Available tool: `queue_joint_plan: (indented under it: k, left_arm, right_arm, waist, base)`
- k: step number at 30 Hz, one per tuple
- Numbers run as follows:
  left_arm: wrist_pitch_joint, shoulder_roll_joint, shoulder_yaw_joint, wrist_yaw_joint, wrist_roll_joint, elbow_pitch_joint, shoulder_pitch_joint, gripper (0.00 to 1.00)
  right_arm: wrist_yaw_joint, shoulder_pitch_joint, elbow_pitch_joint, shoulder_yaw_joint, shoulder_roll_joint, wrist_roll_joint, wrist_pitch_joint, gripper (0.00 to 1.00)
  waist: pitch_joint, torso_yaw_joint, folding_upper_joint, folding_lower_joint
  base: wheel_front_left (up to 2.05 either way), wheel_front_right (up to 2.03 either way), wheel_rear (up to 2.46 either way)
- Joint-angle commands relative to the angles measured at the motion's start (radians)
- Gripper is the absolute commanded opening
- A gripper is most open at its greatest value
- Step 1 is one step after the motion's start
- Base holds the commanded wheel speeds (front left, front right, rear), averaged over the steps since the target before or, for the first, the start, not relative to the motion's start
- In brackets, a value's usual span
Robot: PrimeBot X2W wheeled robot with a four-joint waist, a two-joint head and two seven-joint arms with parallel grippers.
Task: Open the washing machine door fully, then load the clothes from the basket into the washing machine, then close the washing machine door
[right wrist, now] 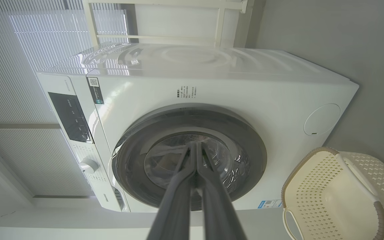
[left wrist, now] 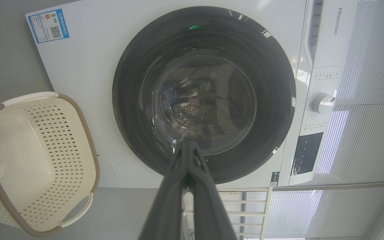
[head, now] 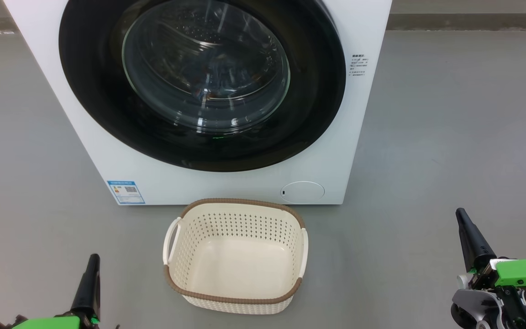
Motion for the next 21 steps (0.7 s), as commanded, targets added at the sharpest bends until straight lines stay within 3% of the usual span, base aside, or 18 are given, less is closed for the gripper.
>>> queue_joint_plan:
  k: [1, 21]
  left_arm:
    - [0.004, 0.009, 0.033, 0.005, -0.009, -0.031, -0.044, 0.00]
    - [0.004, 0.008, 0.034, 0.005, -0.009, -0.031, -0.044, 0.00]
  right_arm:
    - [0.002, -0.012, -0.031, 0.020, -0.007, 0.004, 0.006, 0.00]
    - [0.002, -0.012, -0.031, 0.021, -0.007, 0.005, 0.005, 0.00]
  waist:
    - [0.000, 0.000, 0.0000, 0.0000]
    - [0.000, 0.000, 0.0000, 0.0000]
  base:
    - [0.00, 0.00, 0.00]
    - [0.00, 0.00, 0.00]
